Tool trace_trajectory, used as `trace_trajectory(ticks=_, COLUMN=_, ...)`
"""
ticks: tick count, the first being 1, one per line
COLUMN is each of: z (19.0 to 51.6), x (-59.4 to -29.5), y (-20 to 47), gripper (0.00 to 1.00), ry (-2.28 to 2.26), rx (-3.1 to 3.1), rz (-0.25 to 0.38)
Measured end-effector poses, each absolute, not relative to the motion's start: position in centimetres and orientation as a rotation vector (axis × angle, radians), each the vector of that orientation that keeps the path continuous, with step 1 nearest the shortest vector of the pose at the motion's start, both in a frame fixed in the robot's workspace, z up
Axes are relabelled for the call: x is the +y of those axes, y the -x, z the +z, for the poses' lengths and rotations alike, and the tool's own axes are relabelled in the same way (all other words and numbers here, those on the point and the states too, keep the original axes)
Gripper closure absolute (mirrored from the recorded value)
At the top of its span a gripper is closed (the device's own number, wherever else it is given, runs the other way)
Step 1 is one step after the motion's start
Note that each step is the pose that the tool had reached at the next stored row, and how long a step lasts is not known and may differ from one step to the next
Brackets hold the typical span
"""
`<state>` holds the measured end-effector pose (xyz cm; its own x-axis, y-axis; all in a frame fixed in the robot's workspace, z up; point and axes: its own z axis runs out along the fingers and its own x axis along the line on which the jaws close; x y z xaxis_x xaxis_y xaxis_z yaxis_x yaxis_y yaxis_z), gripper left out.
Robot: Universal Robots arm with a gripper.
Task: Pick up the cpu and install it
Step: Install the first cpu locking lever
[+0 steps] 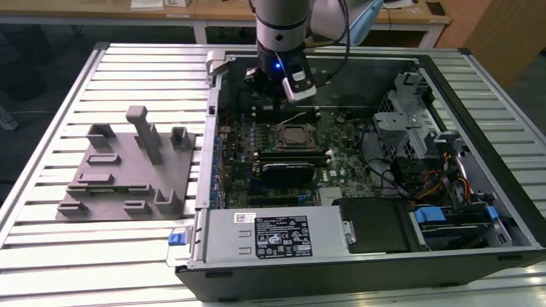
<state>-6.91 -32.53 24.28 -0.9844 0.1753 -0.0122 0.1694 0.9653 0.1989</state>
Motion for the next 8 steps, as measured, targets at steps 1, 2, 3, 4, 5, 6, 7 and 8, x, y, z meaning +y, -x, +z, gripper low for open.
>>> trace_trajectory(ticks=1, z=24.28, x=-32.53, y=6.91, gripper=0.89, ry=-0.271, rx=3.085, rz=0.308)
trace_trajectory(ticks=2, z=24.27, x=-32.53, y=6.91, gripper=0.89, ry=-0.271, rx=3.085, rz=0.308)
trace_trajectory(ticks=3, z=24.27, x=-32.53, y=6.91, gripper=0.89, ry=-0.271, rx=3.085, rz=0.308)
trace_trajectory(ticks=4, z=24.27, x=-32.53, y=6.90, gripper=0.89, ry=-0.271, rx=3.085, rz=0.308)
trace_trajectory(ticks=5, z=24.27, x=-32.52, y=6.89, gripper=0.89, ry=-0.271, rx=3.083, rz=0.308)
trace_trajectory(ticks=6, z=24.27, x=-32.53, y=6.89, gripper=0.89, ry=-0.273, rx=3.076, rz=0.307)
trace_trajectory(ticks=7, z=24.26, x=-32.53, y=6.89, gripper=0.89, ry=-0.276, rx=3.067, rz=0.306)
trace_trajectory(ticks=8, z=24.25, x=-32.53, y=6.90, gripper=0.89, ry=-0.280, rx=3.058, rz=0.305)
